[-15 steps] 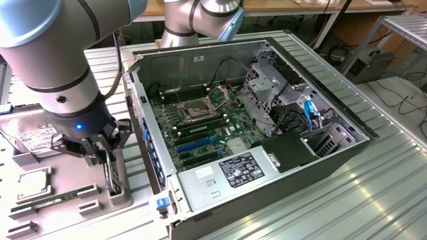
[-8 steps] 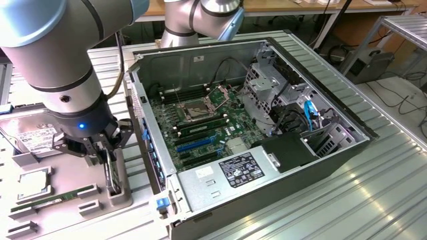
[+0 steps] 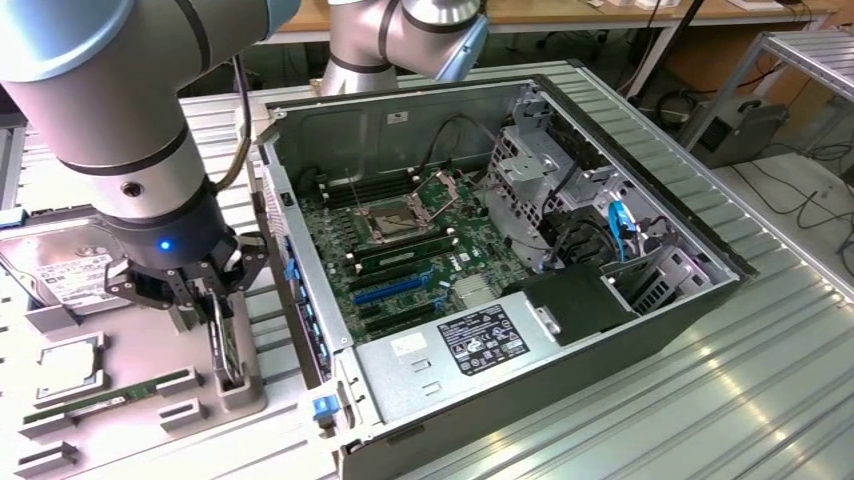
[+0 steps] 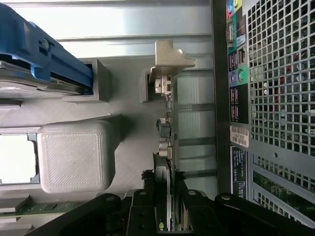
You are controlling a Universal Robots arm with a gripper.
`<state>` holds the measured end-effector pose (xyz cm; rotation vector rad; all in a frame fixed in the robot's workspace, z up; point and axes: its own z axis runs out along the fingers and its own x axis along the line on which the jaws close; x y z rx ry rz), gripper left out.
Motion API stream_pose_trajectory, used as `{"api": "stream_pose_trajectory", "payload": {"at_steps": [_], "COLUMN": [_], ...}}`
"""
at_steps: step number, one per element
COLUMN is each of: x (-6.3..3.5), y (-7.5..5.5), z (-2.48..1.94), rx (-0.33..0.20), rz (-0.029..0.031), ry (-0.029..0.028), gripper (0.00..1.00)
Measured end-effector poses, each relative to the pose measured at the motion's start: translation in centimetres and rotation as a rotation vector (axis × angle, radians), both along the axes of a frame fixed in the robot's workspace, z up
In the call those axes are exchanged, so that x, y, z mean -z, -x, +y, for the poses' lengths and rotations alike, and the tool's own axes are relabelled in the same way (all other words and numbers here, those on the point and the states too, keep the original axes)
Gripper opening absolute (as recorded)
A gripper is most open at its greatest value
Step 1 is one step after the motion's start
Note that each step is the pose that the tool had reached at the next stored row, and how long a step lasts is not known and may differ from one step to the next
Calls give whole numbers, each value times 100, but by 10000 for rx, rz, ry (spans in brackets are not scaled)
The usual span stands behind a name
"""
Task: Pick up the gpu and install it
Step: 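Pick up the gpu and move the gpu toward the slot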
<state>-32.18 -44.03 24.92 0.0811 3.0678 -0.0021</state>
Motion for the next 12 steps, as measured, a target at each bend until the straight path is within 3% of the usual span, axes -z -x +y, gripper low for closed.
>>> {"api": "stream_pose_trajectory", "payload": {"at_steps": [12], "x": [-164], "y": [-1], "z": [0], "rx": [-180], "rz": [35], "ry": [1], "gripper": [26]}}
